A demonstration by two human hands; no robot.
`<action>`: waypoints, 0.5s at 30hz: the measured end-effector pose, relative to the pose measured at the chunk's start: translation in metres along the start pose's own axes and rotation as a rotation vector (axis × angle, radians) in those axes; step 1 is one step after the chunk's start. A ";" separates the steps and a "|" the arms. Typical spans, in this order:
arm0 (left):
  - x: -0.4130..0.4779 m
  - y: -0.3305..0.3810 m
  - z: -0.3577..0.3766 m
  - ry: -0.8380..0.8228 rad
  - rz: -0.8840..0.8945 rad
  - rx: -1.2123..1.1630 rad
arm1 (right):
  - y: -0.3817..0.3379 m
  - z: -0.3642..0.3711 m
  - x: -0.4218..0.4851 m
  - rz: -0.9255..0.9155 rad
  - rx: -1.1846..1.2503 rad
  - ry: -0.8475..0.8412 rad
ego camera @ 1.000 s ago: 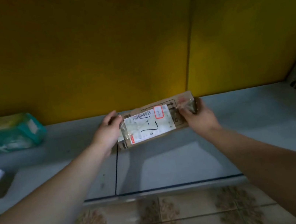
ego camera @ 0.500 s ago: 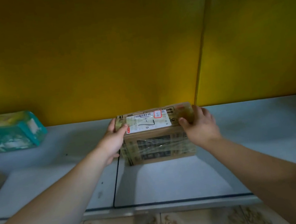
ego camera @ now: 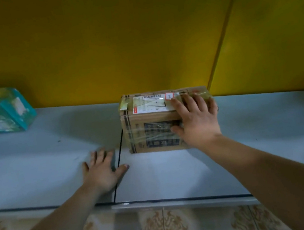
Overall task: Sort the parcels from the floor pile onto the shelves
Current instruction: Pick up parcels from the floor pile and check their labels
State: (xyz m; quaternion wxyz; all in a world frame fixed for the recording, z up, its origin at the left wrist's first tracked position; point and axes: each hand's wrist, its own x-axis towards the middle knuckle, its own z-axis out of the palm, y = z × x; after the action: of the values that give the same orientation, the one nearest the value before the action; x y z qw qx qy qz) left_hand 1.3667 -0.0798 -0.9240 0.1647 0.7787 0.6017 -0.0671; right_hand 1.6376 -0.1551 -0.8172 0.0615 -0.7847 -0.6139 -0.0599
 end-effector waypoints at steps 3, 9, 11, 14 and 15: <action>0.001 -0.004 0.011 0.040 0.022 0.053 | -0.004 0.003 0.011 0.021 0.010 0.020; 0.005 -0.004 0.015 0.064 0.022 0.087 | -0.010 0.015 0.042 0.039 -0.018 0.071; 0.006 -0.006 0.017 0.065 0.021 0.089 | -0.012 0.019 0.053 0.038 -0.016 0.103; 0.006 -0.006 0.018 0.068 0.020 0.097 | -0.014 0.025 0.071 0.037 -0.026 0.113; 0.006 -0.006 0.018 0.069 0.020 0.100 | -0.014 0.027 0.076 0.034 -0.030 0.116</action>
State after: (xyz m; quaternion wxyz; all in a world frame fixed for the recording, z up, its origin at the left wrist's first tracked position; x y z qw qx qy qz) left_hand 1.3639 -0.0789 -0.9441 0.1056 0.7939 0.5949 -0.0685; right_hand 1.6423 -0.0739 -0.8304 0.0864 -0.7910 -0.5949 -0.1135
